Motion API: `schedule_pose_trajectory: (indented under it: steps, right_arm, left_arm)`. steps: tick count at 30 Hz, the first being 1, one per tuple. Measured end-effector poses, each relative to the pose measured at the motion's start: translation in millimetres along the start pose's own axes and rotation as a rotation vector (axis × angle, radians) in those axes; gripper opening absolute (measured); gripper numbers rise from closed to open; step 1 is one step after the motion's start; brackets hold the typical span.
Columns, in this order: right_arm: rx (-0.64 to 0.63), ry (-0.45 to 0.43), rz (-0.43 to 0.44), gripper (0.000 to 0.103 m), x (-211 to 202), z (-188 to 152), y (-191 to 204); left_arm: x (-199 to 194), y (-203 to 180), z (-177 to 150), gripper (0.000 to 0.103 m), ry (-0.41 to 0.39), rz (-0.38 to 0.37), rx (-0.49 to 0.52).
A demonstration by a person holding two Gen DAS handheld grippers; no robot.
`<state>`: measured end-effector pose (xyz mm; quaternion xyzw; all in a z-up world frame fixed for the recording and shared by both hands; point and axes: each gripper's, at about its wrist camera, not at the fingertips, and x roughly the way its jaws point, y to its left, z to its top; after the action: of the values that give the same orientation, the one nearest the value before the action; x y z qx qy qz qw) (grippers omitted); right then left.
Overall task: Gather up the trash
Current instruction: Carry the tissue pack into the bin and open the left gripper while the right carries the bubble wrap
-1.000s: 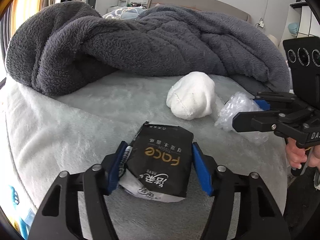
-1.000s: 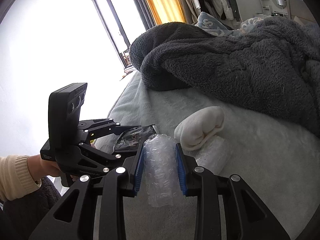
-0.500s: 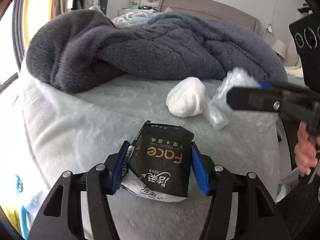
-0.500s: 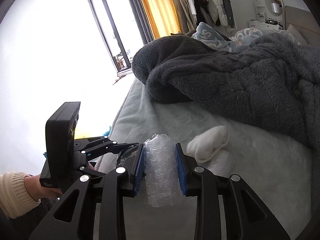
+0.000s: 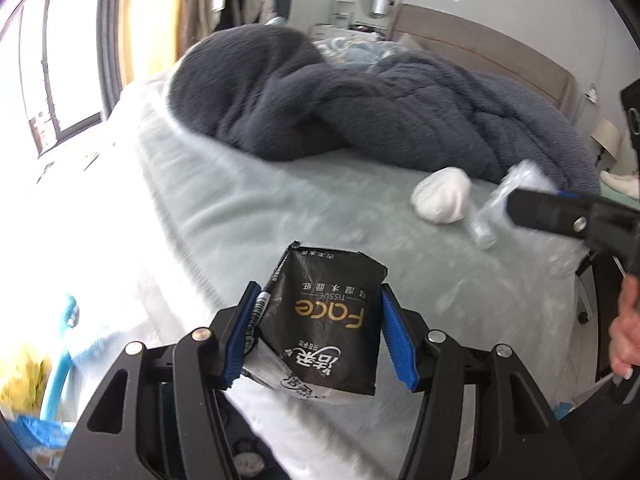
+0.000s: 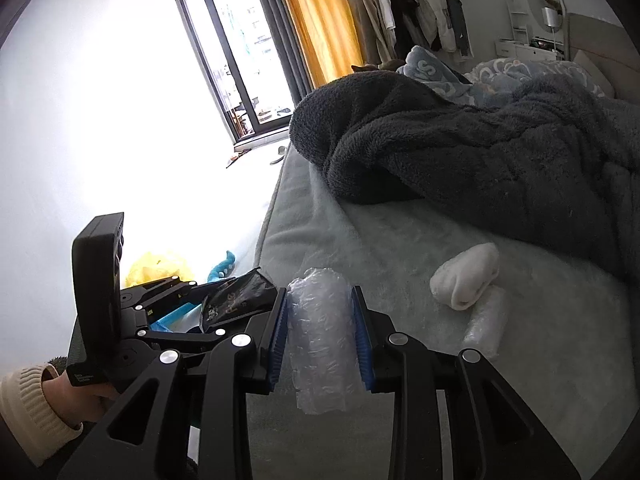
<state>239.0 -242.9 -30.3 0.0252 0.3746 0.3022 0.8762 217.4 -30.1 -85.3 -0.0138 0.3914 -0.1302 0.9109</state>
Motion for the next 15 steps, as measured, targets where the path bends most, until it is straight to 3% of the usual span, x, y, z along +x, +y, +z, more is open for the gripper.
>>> schedule_pose_trajectory:
  steps: [15]
  right_arm:
    - [0.01, -0.004, 0.009, 0.031, 3, -6, 57]
  left_arm:
    - [-10, 78, -55, 0.061, 0.105, 0.114, -0.192]
